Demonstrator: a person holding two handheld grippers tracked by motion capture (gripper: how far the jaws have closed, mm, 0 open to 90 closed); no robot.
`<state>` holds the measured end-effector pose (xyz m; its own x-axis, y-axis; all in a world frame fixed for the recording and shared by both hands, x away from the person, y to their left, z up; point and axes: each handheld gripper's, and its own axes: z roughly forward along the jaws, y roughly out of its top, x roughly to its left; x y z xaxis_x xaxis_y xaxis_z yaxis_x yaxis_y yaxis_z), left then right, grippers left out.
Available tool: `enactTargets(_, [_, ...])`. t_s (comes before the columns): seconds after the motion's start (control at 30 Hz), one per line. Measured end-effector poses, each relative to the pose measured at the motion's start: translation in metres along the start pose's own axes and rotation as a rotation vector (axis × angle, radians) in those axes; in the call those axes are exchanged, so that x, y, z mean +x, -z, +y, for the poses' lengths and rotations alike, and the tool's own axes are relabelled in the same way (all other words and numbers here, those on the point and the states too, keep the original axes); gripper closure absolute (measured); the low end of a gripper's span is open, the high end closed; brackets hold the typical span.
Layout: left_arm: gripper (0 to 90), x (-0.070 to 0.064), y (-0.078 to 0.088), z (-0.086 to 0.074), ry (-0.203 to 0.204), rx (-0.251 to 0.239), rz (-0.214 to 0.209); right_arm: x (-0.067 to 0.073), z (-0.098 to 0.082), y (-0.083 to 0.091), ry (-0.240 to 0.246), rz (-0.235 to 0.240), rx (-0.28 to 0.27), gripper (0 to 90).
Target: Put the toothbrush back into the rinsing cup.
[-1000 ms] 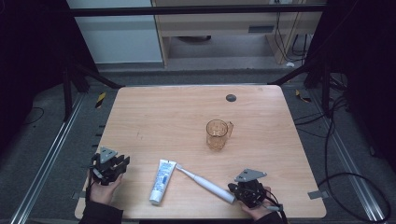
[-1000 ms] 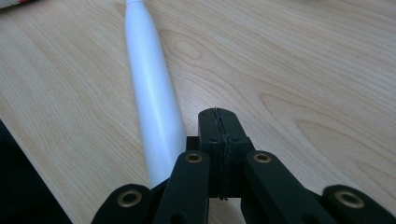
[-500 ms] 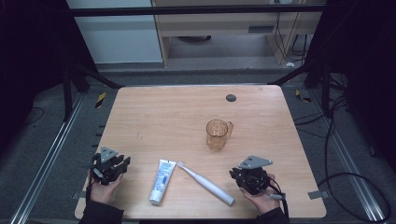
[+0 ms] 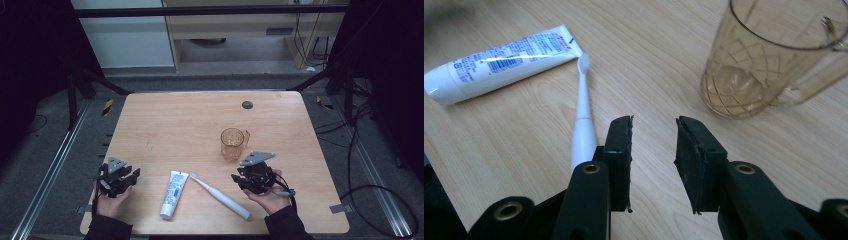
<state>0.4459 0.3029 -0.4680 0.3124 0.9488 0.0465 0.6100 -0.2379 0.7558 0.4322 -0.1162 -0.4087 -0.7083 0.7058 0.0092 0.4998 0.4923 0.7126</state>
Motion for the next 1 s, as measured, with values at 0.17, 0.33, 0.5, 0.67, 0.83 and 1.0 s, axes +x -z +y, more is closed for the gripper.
enactTargets(0.17, [59.7, 0.000, -0.001, 0.000, -0.007, 0.006, 0.004, 0.009, 0.014, -0.009, 0.039, 0.032, 0.050, 66.1])
enactTargets(0.33, [58.0, -0.001, -0.002, 0.000, -0.017, 0.011, 0.011, 0.017, 0.021, -0.016, 0.046, 0.046, 0.075, 65.9])
enactTargets(0.5, [57.2, -0.001, -0.003, 0.001, -0.020, 0.015, 0.012, 0.020, 0.026, -0.024, 0.057, 0.057, 0.106, 64.6])
enactTargets(0.67, [56.2, -0.001, -0.003, 0.001, -0.022, 0.017, 0.012, 0.022, 0.028, -0.032, 0.062, 0.061, 0.144, 62.8])
enactTargets(0.83, [55.6, -0.001, -0.004, 0.001, -0.025, 0.021, 0.012, 0.025, 0.030, -0.040, 0.075, 0.065, 0.172, 61.5])
enactTargets(1.0, [55.1, -0.001, -0.004, 0.001, -0.026, 0.022, 0.012, 0.030, 0.031, -0.049, 0.087, 0.059, 0.206, 61.0])
